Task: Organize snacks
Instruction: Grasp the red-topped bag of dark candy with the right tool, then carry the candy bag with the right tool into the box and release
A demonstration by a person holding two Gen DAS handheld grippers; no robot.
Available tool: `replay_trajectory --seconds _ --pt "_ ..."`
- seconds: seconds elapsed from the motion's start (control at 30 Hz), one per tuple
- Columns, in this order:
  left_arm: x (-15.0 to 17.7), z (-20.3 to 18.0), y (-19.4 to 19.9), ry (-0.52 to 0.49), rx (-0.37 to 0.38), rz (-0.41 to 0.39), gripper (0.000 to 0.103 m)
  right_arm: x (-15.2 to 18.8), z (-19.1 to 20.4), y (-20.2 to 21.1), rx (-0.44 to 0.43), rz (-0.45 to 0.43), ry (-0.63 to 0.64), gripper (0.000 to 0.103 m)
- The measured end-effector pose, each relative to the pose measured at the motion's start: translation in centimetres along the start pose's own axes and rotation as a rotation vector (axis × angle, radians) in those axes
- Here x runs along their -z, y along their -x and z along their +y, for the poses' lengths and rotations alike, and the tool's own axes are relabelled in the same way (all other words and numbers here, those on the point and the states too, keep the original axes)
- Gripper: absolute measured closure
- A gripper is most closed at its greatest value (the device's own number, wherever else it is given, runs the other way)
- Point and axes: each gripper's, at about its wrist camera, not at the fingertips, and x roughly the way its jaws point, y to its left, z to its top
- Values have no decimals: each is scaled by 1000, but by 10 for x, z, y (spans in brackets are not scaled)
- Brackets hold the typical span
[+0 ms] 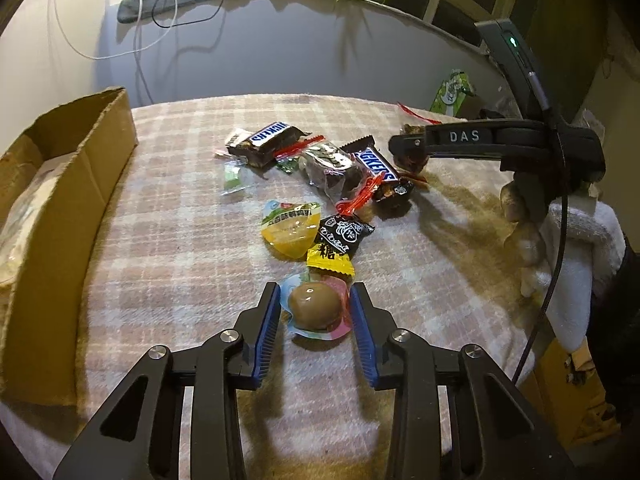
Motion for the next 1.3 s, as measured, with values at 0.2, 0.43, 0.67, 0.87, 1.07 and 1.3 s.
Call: replay_trajectory --seconds 0.2,0.43,0.67,0.87,1.07,1.3 --pt "-4 9 17 24 3 -41 69 1 1 17 16 -31 6 69" --pt "-9 24 44 51 -15 -104 69 -6 20 42 -14 -76 26 69" --pt "-13 54 74 103 -58 -169 69 -16 69 60 -70 -120 106 69" --pt "-11 84 97 150 -111 -214 69 -29 120 60 -128 -135 179 69" --pt "-7 115 111 202 -166 -246 69 -39 169 45 -165 -129 246 69" --pt "-1 144 121 248 -214 -263 69 -48 212 27 -206 -112 303 69"
